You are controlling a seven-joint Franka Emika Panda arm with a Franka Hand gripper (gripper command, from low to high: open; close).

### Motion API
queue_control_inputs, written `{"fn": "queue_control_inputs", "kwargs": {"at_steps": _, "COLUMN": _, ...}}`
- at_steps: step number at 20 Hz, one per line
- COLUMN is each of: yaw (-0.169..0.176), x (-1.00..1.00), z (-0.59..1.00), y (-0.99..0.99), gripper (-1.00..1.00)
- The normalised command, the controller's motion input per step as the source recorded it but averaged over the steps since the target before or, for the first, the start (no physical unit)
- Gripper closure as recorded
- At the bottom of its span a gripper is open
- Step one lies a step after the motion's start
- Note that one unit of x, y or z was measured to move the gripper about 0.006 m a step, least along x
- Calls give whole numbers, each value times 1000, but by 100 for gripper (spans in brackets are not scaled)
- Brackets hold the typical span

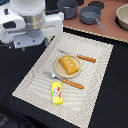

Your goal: Place the bread, butter, and milk from the table onto the serving area.

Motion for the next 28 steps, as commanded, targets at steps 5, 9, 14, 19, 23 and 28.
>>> {"fn": "queue_control_inputs", "kwargs": {"at_steps": 5, "yaw": 43, "x": -724, "z": 0, "y": 570, "gripper": -100}}
{"fn": "queue_control_inputs", "kwargs": {"at_steps": 9, "yaw": 73, "x": -606, "z": 0, "y": 581, "gripper": -100}}
{"fn": "queue_control_inputs", "kwargs": {"at_steps": 14, "yaw": 125, "x": -462, "z": 0, "y": 528, "gripper": -100}}
{"fn": "queue_control_inputs", "kwargs": {"at_steps": 19, "yaw": 131, "x": -459, "z": -11, "y": 524, "gripper": -100}}
{"fn": "queue_control_inputs", "kwargs": {"at_steps": 23, "yaw": 137, "x": -489, "z": -75, "y": 500, "gripper": -100}}
{"fn": "queue_control_inputs", "kwargs": {"at_steps": 28, "yaw": 133, "x": -522, "z": -172, "y": 518, "gripper": -100}}
